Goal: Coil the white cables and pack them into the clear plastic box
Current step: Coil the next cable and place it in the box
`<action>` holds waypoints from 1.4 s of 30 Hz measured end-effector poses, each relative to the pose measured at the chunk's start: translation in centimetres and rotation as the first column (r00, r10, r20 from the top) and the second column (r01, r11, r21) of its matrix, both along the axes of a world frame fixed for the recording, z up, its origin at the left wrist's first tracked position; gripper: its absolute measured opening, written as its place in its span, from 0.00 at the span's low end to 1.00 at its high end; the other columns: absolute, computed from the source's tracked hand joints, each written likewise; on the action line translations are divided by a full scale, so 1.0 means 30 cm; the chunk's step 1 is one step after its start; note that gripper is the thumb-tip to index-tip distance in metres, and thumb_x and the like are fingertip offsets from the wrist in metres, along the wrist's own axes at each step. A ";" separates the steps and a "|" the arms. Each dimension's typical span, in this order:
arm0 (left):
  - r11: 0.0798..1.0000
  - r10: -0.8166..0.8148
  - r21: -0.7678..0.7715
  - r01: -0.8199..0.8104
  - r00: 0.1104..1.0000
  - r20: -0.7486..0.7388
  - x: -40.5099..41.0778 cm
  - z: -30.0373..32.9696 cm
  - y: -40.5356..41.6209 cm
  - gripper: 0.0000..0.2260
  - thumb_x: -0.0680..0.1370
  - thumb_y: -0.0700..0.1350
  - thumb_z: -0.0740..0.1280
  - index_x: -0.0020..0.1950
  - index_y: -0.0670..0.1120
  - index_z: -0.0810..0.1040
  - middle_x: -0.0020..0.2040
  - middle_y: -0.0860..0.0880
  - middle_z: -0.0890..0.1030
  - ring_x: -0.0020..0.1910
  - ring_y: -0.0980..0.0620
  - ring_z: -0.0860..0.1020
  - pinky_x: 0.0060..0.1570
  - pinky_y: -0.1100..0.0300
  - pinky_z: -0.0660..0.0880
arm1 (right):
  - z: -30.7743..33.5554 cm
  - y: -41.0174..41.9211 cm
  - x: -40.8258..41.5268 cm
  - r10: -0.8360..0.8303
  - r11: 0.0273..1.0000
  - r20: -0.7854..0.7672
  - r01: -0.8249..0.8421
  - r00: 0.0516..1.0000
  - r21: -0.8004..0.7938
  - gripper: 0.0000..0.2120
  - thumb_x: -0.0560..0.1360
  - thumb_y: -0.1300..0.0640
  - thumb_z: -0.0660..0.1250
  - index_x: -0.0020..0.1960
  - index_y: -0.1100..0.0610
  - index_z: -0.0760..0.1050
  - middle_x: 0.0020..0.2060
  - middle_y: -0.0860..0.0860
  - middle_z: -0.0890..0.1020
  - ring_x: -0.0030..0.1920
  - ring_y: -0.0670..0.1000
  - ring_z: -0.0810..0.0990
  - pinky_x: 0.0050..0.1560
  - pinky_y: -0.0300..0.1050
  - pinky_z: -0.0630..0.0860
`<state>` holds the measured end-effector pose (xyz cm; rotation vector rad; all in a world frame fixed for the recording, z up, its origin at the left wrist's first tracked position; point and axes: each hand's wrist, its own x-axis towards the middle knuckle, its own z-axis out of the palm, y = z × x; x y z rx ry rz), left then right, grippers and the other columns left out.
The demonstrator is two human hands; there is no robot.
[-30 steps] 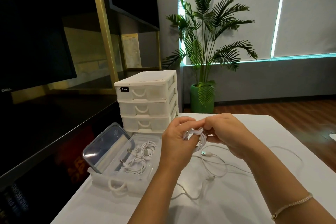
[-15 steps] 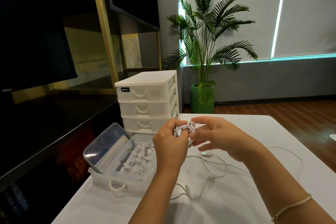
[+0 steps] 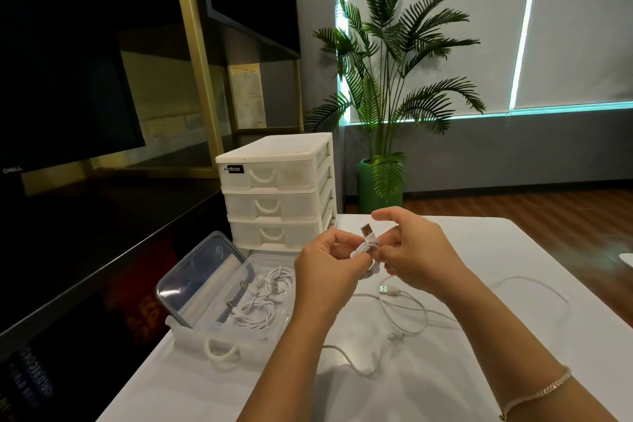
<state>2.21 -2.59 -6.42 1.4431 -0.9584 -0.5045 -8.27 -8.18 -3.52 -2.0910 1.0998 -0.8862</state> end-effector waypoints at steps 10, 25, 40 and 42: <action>0.962 -0.273 -0.091 0.258 0.875 -0.400 0.022 0.018 0.009 0.02 0.72 0.38 0.70 0.44 0.43 0.80 0.39 0.46 0.83 0.38 0.50 0.81 0.43 0.57 0.79 | 0.048 -0.003 -0.050 0.067 0.977 0.134 -0.092 0.989 0.190 0.17 0.68 0.62 0.74 0.54 0.54 0.74 0.39 0.51 0.83 0.39 0.49 0.82 0.34 0.40 0.78; 0.970 -0.242 -0.146 0.196 0.857 -0.455 0.022 0.002 -0.015 0.08 0.72 0.39 0.71 0.50 0.42 0.78 0.44 0.46 0.83 0.42 0.51 0.81 0.43 0.63 0.79 | 0.033 0.008 -0.023 0.080 0.953 0.070 -0.097 0.994 0.286 0.08 0.70 0.62 0.72 0.45 0.55 0.73 0.40 0.55 0.83 0.39 0.51 0.83 0.34 0.41 0.79; 0.978 -0.195 -0.147 0.146 0.888 -0.418 0.021 0.006 -0.018 0.05 0.72 0.42 0.71 0.46 0.49 0.80 0.50 0.47 0.83 0.52 0.49 0.79 0.49 0.63 0.76 | 0.012 0.016 0.003 0.006 0.940 0.188 -0.070 0.982 0.335 0.05 0.72 0.66 0.68 0.39 0.58 0.79 0.40 0.57 0.82 0.41 0.54 0.82 0.39 0.43 0.80; 0.984 -0.167 -0.121 0.127 0.890 -0.424 0.020 0.002 -0.019 0.06 0.72 0.44 0.71 0.48 0.49 0.80 0.51 0.47 0.83 0.53 0.50 0.79 0.50 0.61 0.76 | 0.016 0.018 0.000 -0.003 0.931 0.216 -0.076 0.976 0.358 0.04 0.72 0.67 0.68 0.40 0.60 0.80 0.41 0.59 0.82 0.40 0.54 0.82 0.40 0.44 0.80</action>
